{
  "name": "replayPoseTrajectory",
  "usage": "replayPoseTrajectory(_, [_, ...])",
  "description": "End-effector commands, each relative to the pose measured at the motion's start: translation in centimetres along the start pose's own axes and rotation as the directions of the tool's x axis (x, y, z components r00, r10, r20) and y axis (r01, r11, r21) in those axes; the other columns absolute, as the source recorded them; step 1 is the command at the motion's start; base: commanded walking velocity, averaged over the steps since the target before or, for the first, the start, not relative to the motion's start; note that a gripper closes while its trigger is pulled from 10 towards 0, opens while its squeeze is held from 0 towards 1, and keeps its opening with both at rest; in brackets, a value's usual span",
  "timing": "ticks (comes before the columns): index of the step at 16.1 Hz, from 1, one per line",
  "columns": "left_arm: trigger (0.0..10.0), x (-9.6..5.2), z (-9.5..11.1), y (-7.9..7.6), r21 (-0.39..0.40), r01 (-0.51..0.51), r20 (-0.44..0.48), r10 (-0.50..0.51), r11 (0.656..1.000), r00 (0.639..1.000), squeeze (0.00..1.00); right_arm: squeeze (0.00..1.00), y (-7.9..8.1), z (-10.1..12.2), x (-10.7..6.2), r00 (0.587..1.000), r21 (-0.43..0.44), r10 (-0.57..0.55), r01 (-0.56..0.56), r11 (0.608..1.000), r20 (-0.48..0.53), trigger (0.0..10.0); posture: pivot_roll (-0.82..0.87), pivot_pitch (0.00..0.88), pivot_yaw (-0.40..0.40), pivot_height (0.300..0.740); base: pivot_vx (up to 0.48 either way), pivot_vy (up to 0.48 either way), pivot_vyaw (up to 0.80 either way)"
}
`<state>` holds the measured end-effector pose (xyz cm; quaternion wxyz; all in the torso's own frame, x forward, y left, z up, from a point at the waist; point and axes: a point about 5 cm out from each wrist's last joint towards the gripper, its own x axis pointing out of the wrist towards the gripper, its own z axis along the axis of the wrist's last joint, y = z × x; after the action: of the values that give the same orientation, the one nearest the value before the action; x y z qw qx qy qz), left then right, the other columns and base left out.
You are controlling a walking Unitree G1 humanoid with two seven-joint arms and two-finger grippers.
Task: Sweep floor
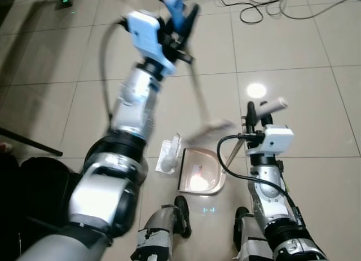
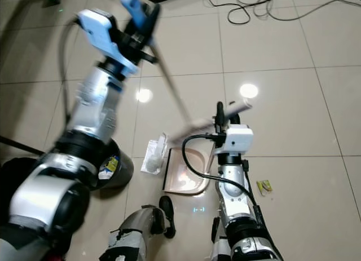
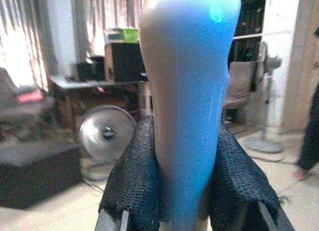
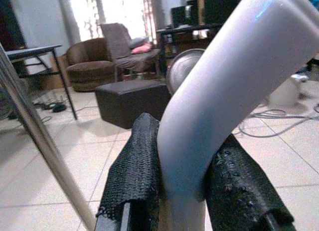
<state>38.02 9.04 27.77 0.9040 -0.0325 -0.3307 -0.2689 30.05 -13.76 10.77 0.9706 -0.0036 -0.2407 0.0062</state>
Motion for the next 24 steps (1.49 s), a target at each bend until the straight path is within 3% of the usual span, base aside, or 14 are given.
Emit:
replayPoseTrajectory(1, [10.0, 0.5, 0.8, 0.0, 0.024, 0.008, 0.041, -0.009, 1.0, 0.999, 0.0, 0.0, 0.6, 0.1, -0.3, 1.0, 0.006, 0.031, -0.031, 0.999, 0.004, 10.0, 0.12, 0.28, 0.151, 0.74, 0.0, 0.0, 0.0])
replayPoseTrajectory(4, [10.0, 0.3, 1.5, 1.3, 0.097, 0.002, 0.036, -0.005, 0.995, 0.999, 0.0, 0.0, -0.2, 0.5, -0.2, 0.999, -0.021, 0.047, -0.046, 0.999, 0.023, 10.0, 0.11, 0.258, 0.144, 0.74, 0.0, 0.0, 0.0])
replayPoseTrajectory(8, [10.0, -1.8, -0.8, 1.8, 0.173, -0.002, -0.076, 0.015, 0.985, 0.997, 0.0, 0.0, -2.3, 0.9, -1.3, 1.0, -0.07, 0.013, -0.012, 0.998, 0.014, 10.0, 0.06, 0.256, 0.142, 0.74, 0.0, 0.0, 0.0])
replayPoseTrajectory(10, [10.0, -2.7, -2.4, 2.0, 0.157, -0.069, -0.161, 0.095, 0.985, 0.982, 0.0, 0.0, -3.5, 1.5, -1.6, 1.0, -0.107, -0.016, 0.015, 0.994, -0.003, 10.0, 0.01, 0.244, 0.132, 0.74, 0.0, 0.0, 0.0])
replayPoseTrajectory(12, [10.0, -4.2, -4.3, 2.8, 0.144, -0.177, -0.282, 0.212, 0.974, 0.936, 0.0, 0.0, -4.4, 3.0, -1.2, 1.0, -0.134, -0.013, 0.011, 0.991, -0.015, 10.0, -0.04, 0.238, 0.124, 0.74, 0.0, 0.0, 0.0])
replayPoseTrajectory(14, [10.0, -5.8, -5.1, 3.1, 0.188, -0.195, -0.315, 0.247, 0.962, 0.916, 0.0, 0.0, -4.7, 4.1, -1.0, 1.0, -0.139, -0.017, 0.016, 0.99, -0.006, 10.0, -0.08, 0.216, 0.113, 0.74, 0.0, 0.0, 0.0])
replayPoseTrajectory(15, [10.0, -6.8, -5.4, 3.3, 0.234, -0.222, -0.307, 0.289, 0.946, 0.907, 0.0, 0.0, -4.7, 4.9, -0.9, 1.0, -0.137, -0.017, 0.018, 0.99, 0.004, 10.0, -0.09, 0.197, 0.107, 0.74, 0.0, 0.0, 0.0])
replayPoseTrajectory(18, [10.0, -7.4, -5.1, 3.7, 0.299, -0.337, -0.233, 0.41, 0.893, 0.882, 0.0, 0.0, -4.4, 5.6, -0.9, 1.0, -0.138, -0.009, 0.007, 0.99, -0.015, 10.0, -0.08, 0.207, 0.099, 0.74, 0.0, 0.0, 0.0])
replayPoseTrajectory(23, [10.0, -7.6, -4.0, 4.2, 0.29, -0.397, -0.168, 0.455, 0.871, 0.875, 0.0, 0.0, -4.0, 5.1, -0.3, 0.998, -0.134, -0.004, -0.004, 0.991, -0.06, 10.0, -0.07, 0.203, 0.098, 0.74, 0.0, 0.0, 0.0])
replayPoseTrajectory(24, [10.0, -7.5, -3.8, 4.2, 0.323, -0.394, -0.145, 0.457, 0.86, 0.878, 0.0, 0.0, -4.1, 5.0, -0.2, 0.998, -0.137, -0.005, -0.004, 0.991, -0.063, 10.0, -0.07, 0.204, 0.096, 0.74, 0.0, 0.0, 0.0])
